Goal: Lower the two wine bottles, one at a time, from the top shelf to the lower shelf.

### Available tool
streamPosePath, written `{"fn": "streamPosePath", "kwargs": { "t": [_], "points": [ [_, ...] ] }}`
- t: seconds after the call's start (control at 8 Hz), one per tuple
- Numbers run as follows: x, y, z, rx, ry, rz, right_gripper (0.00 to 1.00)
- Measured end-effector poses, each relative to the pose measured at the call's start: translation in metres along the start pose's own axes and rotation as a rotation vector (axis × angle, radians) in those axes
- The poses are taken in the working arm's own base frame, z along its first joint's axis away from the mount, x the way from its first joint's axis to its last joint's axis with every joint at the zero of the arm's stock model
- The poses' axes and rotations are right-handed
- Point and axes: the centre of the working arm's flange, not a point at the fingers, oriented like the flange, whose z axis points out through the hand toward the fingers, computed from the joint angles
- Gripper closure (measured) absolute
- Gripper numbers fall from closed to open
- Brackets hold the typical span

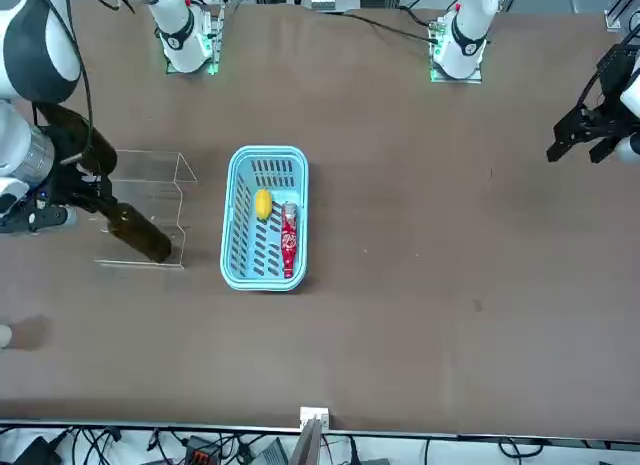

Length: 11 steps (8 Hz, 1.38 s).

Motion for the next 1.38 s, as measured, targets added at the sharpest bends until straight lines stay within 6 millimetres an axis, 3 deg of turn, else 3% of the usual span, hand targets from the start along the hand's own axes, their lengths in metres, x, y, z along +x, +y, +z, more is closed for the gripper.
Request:
{"fn": "streamPosePath", "kwargs": {
  "t": [1.0, 1.38],
  "points": [
    [-0.002, 0.001, 0.013, -0.006, -0.014, 0.0, 0.58],
    [-0.006, 0.002, -0.001, -0.015, 0.009, 0.0, 0.09]
  ]
}}
